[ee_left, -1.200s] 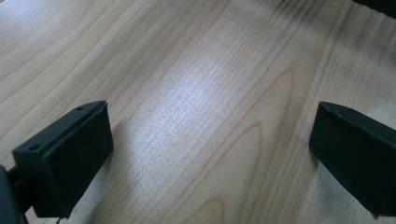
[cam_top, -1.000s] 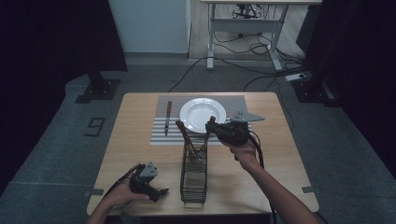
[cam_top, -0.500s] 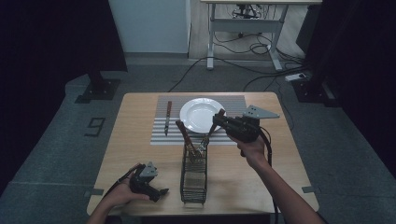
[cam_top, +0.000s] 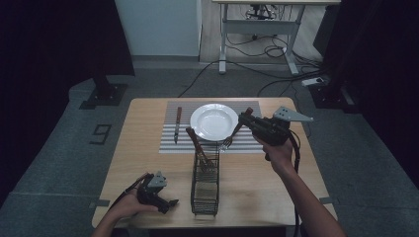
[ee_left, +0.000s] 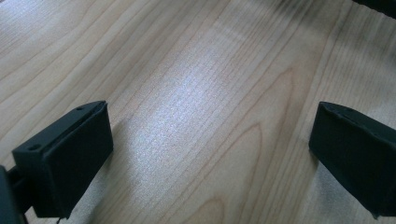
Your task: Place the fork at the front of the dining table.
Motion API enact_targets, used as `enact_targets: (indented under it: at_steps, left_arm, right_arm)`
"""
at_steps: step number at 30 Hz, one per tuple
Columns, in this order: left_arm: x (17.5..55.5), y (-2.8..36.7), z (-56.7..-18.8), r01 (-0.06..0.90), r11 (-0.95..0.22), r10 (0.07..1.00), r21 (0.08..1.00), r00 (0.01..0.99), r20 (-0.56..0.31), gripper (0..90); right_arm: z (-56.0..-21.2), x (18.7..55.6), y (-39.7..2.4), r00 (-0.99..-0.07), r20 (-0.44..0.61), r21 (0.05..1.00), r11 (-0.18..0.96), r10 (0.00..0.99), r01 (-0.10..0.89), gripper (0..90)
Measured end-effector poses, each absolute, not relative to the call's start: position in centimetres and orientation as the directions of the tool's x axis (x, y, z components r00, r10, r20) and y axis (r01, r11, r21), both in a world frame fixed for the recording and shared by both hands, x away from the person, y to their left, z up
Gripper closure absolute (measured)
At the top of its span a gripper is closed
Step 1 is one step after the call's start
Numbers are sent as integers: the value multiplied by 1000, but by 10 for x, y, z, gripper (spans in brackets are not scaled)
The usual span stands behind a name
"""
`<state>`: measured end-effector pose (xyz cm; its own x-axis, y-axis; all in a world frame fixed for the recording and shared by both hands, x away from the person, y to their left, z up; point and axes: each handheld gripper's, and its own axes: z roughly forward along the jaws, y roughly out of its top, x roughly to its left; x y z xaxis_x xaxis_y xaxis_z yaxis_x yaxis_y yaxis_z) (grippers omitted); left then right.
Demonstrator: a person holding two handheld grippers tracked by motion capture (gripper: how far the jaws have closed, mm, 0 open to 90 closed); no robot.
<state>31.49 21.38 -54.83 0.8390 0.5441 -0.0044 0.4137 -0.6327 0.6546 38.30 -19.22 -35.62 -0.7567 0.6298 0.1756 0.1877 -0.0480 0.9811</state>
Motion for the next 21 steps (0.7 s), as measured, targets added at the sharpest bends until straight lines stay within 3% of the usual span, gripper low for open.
enact_targets:
  at_steps: [21]
  left_arm:
    - [315, 214, -548, 414, -633, 544, 655, 839, -5, 0]
  right_arm:
    - [-377, 401, -212, -678, 163, 971, 3, 717, 237, 801]
